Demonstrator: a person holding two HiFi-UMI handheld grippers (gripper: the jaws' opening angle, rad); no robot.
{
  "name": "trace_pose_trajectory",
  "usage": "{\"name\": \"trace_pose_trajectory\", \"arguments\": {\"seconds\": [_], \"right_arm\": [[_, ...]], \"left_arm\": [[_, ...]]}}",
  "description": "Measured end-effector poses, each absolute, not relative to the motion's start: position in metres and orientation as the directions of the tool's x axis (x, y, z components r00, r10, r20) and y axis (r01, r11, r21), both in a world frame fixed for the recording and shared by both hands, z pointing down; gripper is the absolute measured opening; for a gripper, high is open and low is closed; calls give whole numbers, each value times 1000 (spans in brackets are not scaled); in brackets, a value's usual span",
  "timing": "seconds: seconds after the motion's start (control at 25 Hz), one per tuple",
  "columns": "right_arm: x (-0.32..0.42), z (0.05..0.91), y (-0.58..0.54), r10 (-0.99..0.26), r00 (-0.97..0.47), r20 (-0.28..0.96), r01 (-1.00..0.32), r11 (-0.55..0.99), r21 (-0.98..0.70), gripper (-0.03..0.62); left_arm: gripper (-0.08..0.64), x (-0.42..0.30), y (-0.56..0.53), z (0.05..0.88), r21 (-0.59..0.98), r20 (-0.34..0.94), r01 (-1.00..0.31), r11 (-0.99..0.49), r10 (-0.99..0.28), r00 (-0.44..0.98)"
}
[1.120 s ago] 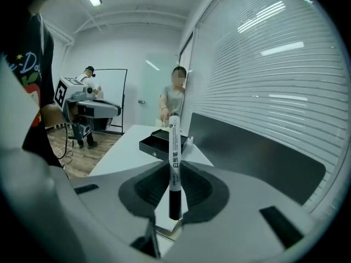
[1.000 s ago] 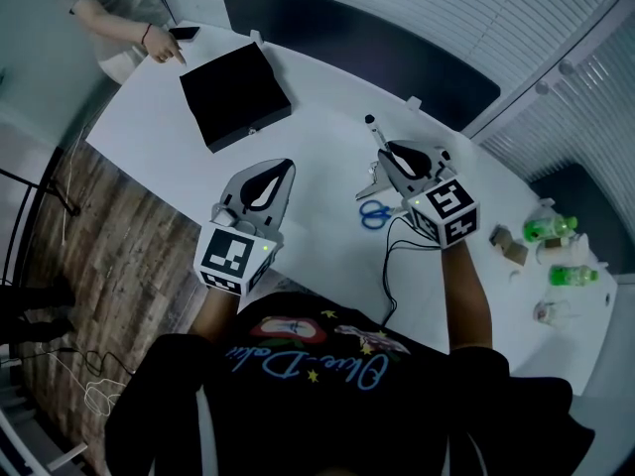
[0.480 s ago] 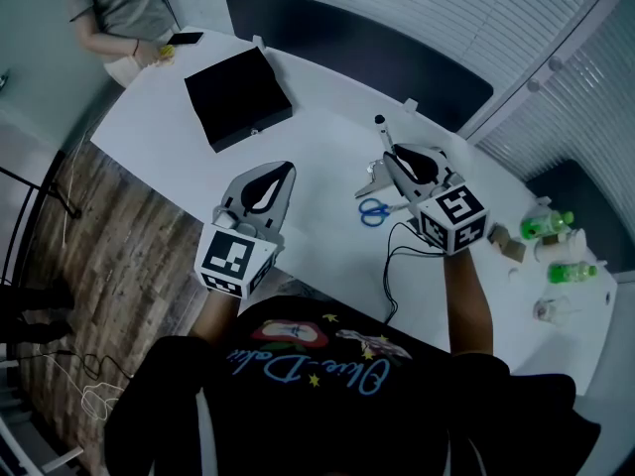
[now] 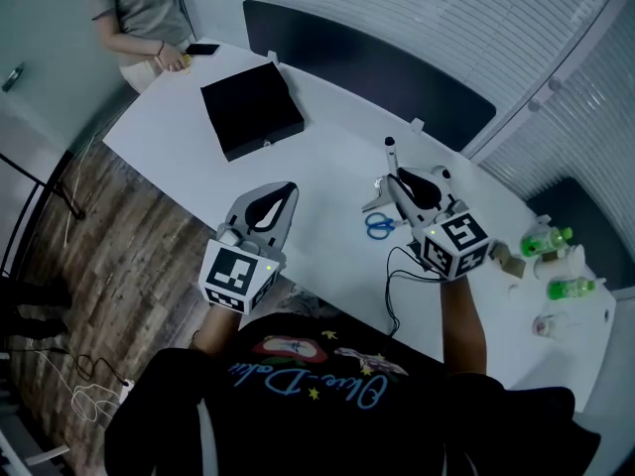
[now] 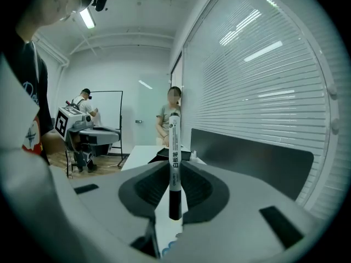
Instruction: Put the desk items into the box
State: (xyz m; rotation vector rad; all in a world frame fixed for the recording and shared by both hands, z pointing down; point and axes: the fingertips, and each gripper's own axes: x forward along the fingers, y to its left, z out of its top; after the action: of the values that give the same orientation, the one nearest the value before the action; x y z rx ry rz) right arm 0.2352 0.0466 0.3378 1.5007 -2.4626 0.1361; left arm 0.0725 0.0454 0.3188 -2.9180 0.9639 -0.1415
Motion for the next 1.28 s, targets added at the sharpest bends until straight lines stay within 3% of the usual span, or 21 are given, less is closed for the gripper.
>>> {"name": "trace_pose_trajectory", "arguments": {"seconds": [0.44,1.28], "right_arm": [[215,314,70,-868,-478,136,-878,470,-86,72],[197,306,95,-873,-482,73,-874,474,-107,72]], "left_arm": [[8,60,64,321,-86,69,-593,-800,-599,798],[8,35,84,323,-103,77,-623,-776,-631,772]]}}
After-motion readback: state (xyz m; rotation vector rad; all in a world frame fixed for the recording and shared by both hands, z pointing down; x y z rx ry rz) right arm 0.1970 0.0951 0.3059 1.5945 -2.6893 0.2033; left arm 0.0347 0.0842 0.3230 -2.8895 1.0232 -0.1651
